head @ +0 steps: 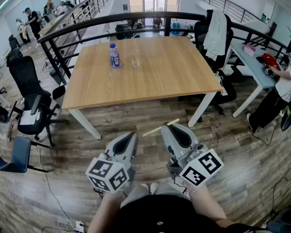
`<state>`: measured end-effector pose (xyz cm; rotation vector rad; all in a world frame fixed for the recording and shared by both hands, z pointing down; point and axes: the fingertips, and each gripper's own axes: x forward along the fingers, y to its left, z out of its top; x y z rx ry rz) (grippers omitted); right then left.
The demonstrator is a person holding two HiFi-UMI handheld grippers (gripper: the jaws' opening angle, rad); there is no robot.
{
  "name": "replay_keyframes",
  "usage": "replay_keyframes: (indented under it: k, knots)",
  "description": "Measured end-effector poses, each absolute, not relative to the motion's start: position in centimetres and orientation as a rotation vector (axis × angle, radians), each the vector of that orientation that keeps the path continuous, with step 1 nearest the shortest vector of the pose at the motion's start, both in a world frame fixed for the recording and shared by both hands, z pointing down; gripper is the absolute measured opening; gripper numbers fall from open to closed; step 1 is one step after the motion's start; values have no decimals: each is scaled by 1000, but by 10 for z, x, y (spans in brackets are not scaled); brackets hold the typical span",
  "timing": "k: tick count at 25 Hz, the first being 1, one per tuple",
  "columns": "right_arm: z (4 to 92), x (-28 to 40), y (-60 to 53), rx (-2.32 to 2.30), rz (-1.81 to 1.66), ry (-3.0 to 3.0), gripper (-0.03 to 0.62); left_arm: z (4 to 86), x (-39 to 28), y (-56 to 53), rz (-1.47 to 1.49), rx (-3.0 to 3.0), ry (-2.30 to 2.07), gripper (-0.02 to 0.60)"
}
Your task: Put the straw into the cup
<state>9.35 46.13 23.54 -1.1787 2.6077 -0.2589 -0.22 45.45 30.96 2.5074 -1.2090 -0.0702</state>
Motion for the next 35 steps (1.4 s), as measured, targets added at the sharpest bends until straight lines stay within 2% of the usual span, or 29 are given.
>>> replay_keyframes:
  k: [20, 35]
  knots:
    - [243, 105, 456, -1158, -308, 2576, 20, 321, -2, 454, -89, 2491, -1192, 17]
    - [268, 141, 423, -1146, -365, 2599, 20, 341, 30, 429, -94, 2431, -1242, 17]
